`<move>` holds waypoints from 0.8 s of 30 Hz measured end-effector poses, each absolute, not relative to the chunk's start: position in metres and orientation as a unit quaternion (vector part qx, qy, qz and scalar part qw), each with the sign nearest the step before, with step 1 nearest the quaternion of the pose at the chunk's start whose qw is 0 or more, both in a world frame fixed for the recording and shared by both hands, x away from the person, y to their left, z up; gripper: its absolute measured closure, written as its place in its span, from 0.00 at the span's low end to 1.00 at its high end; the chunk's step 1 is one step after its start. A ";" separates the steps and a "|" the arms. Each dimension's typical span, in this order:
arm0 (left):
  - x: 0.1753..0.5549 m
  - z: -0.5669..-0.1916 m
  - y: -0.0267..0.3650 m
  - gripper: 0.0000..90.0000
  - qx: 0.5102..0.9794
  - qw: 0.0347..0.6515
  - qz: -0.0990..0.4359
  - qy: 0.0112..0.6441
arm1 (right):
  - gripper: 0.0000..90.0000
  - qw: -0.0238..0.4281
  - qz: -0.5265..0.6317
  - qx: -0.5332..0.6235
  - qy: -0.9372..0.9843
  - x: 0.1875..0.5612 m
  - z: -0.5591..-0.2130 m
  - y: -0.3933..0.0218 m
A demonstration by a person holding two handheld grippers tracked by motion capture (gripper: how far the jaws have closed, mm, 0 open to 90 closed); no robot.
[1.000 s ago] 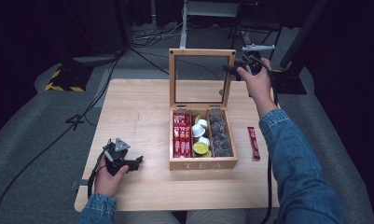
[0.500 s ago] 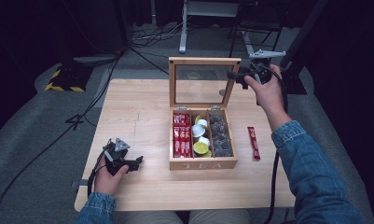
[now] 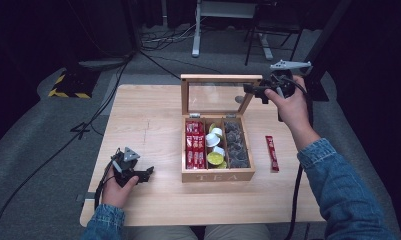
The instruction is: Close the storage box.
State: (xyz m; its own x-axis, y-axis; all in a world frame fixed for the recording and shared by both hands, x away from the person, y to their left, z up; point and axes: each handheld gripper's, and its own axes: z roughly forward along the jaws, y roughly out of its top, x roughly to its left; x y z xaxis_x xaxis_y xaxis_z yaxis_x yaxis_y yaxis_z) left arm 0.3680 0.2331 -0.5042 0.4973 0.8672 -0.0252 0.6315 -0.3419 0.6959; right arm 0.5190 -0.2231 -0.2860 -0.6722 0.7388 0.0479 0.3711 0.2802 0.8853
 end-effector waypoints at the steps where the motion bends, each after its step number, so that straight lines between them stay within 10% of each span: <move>1: 0.368 -0.504 0.233 0.18 0.799 0.331 0.178 0.469 | 0.51 0.191 0.481 0.356 0.778 0.518 -0.286 -0.223; 24: 0.370 -0.504 0.232 0.18 0.800 0.330 0.178 0.469 | 0.47 0.166 0.471 0.320 0.805 0.477 -0.295 -0.237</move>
